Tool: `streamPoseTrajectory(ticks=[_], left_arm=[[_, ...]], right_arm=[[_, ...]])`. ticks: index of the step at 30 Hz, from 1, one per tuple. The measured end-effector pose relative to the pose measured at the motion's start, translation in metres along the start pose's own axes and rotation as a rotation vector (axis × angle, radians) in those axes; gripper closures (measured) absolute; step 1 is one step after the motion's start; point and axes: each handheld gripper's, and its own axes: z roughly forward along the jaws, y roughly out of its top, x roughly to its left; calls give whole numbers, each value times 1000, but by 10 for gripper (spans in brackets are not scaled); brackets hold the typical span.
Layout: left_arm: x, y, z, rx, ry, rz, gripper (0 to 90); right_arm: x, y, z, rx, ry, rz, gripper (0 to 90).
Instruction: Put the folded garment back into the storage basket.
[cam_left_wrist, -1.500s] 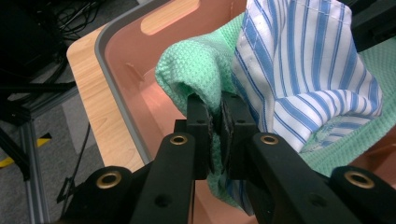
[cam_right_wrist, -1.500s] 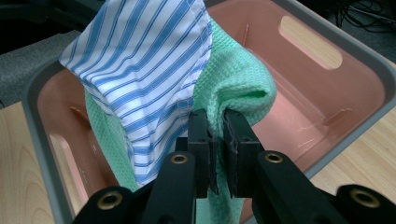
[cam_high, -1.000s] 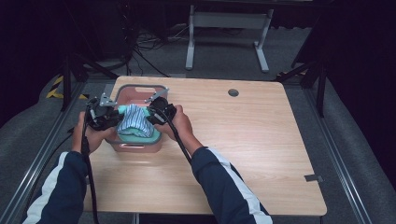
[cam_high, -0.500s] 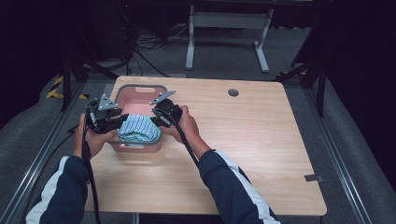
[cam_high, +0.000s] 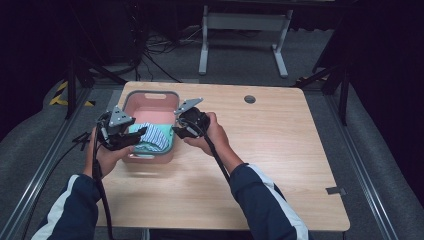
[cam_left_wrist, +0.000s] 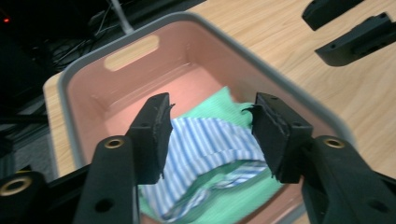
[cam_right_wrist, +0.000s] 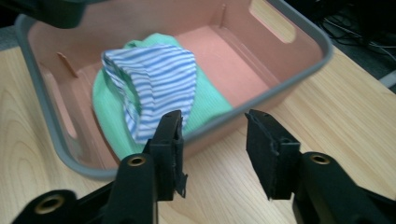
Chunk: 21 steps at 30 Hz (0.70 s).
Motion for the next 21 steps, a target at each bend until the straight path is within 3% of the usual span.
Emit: streamPoseTrajectory(ticks=[8,13,16,21], left_arm=[[-20,7,-5,-27,-47,10,311],[-36,11,-7,-25,-60,51,247],[-43,11,-7,-15,-79,74,244],[-55,12,-2,5,-76,104,253]], right_arm=[[-11,-19,-26,2,-39,-24,410],[-19,-34,-45,23,-67,-40,324],[-23,-42,-56,21,-79,-37,310],[-29,-57,-71,34,-99,-32,278]])
